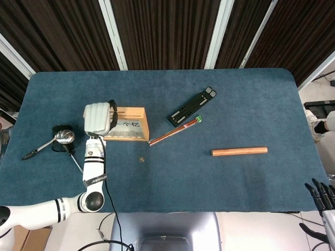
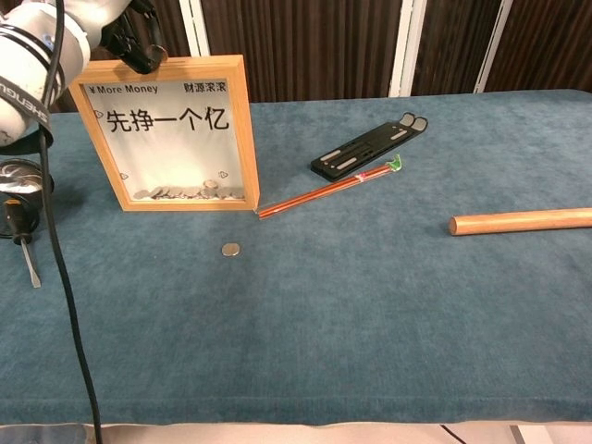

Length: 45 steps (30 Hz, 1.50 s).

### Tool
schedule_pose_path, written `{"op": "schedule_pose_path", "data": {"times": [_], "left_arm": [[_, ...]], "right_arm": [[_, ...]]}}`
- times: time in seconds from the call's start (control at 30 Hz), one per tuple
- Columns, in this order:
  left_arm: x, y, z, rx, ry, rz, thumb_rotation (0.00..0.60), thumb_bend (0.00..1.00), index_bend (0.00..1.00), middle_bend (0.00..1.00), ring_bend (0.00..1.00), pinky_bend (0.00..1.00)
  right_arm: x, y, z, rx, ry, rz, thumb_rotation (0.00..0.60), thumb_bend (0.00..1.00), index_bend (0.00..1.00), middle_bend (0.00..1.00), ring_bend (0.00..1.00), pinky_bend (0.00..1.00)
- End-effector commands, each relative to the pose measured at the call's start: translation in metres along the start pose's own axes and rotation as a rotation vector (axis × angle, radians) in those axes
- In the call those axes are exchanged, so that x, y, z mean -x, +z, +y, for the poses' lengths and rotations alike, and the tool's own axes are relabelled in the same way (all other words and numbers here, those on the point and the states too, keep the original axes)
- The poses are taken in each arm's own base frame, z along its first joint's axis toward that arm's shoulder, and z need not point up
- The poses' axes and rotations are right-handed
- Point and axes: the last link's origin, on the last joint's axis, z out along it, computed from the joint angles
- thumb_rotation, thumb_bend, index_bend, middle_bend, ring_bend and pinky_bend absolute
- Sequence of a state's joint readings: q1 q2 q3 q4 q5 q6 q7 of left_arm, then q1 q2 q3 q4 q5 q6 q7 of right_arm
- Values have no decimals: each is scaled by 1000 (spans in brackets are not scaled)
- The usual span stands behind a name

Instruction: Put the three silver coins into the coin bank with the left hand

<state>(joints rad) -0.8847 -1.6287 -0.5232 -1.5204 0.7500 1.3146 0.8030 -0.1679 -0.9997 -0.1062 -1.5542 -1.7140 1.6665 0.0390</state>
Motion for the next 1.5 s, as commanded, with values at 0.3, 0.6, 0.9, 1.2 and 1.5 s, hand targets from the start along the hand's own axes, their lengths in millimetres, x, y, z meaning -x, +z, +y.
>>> {"op": "schedule_pose_path", "data": {"times": [0.3, 0.6, 0.9, 1.2, 1.5], "left_arm": [[0, 2, -2, 4, 2, 1, 600, 464, 625, 1000, 1000, 1000], [-2, 3, -2, 6, 8, 0, 600, 464, 623, 1000, 1000, 1000], [0, 1, -2, 6, 14, -20, 600, 457, 557, 1000, 1000, 1000], [-7, -3, 1, 31, 1, -9, 600, 447, 241, 1000, 1000, 1000], [-18, -79, -5, 217, -89, -54, 600, 447, 314, 1000, 1000, 1000]], "right_arm": [[1, 0, 0, 4, -2, -1, 600, 223, 0, 0, 0, 0], [0, -1, 1, 5, 0, 3, 600, 224, 0, 0, 0, 0], [-1, -1, 1, 6, 1, 5, 600, 224, 0, 0, 0, 0], [-1, -1, 1, 7, 2, 6, 600, 223, 0, 0, 0, 0], [0, -1, 0, 5, -3, 6, 600, 224, 0, 0, 0, 0]]}}
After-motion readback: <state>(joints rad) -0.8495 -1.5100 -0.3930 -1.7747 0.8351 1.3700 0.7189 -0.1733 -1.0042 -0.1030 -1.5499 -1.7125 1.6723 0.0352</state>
